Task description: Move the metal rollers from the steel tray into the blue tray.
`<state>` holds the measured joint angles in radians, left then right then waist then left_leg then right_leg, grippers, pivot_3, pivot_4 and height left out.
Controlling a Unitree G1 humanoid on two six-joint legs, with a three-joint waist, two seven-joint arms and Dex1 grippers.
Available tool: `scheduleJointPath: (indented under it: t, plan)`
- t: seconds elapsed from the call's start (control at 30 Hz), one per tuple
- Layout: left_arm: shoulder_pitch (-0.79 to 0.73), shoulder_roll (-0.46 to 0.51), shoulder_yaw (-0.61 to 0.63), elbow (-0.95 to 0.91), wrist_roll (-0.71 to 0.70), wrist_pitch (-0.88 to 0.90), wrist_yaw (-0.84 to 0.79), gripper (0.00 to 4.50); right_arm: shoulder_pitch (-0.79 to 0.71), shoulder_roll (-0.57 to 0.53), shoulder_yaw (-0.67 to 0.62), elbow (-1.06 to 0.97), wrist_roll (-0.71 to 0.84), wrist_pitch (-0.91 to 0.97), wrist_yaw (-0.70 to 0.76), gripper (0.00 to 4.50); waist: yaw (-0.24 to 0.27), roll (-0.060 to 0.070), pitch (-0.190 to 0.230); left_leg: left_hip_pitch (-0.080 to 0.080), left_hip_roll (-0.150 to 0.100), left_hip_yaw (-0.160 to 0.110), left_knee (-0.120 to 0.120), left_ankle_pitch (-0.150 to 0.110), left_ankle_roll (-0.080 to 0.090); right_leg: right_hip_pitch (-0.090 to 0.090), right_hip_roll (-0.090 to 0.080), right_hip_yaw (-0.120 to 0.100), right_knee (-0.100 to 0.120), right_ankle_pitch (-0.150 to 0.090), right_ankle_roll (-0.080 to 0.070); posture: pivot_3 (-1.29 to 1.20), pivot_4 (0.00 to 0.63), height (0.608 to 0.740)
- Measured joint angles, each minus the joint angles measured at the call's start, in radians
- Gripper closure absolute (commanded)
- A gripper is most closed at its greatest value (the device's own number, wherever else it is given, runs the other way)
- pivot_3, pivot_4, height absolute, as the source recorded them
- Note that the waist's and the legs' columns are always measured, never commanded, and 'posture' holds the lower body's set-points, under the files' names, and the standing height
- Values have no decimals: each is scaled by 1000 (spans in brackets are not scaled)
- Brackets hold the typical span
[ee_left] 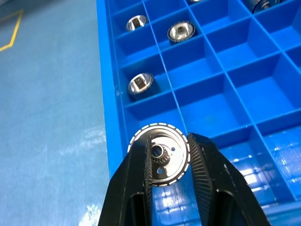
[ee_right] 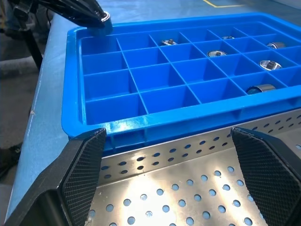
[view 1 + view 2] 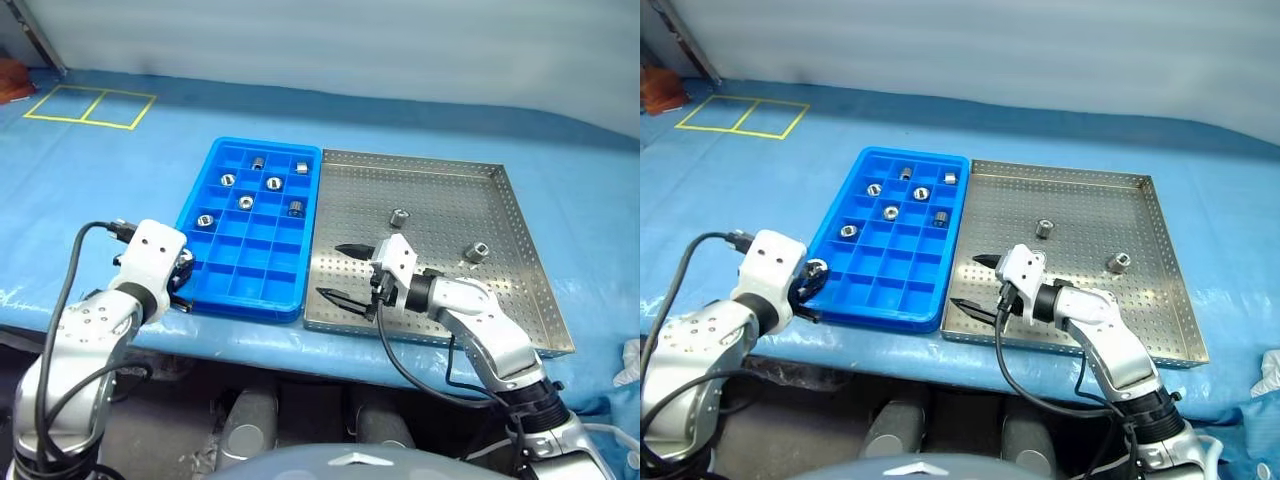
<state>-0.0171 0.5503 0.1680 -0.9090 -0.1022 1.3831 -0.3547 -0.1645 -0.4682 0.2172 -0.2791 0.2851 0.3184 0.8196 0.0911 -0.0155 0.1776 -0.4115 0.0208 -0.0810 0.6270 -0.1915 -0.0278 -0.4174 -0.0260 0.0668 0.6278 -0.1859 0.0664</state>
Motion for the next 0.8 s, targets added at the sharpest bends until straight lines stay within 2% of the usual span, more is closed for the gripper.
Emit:
scheduleJointPath:
  t: [0.23,0.43,0.63,0.8]
  plan:
    - [17,-28,-35,57,1,-42,34,3683,-10,0,1,0,-4,0,5,0,17,0,0,-1,0,0,0,-1,-1,-1,0,0,-1,0,0,345,150,740]
    - [8,-32,-57,92,2,-91,50,1728,-8,-2,0,-2,-5,0,1,0,19,0,0,-2,0,1,-2,-1,-1,-3,0,0,-1,0,-1,318,150,740]
    - [-63,-118,-36,92,-82,-134,9,1728,9,-7,-12,-15,-8,0,-28,0,16,0,0,-3,0,2,-1,-1,-1,-3,0,0,-1,0,-1,274,150,740]
    - [-166,-245,-37,103,-221,-272,-71,1728,34,-27,-62,-30,-20,12,-84,0,14,-1,0,-4,0,2,0,0,-1,-3,-1,0,-1,0,-1,233,150,740]
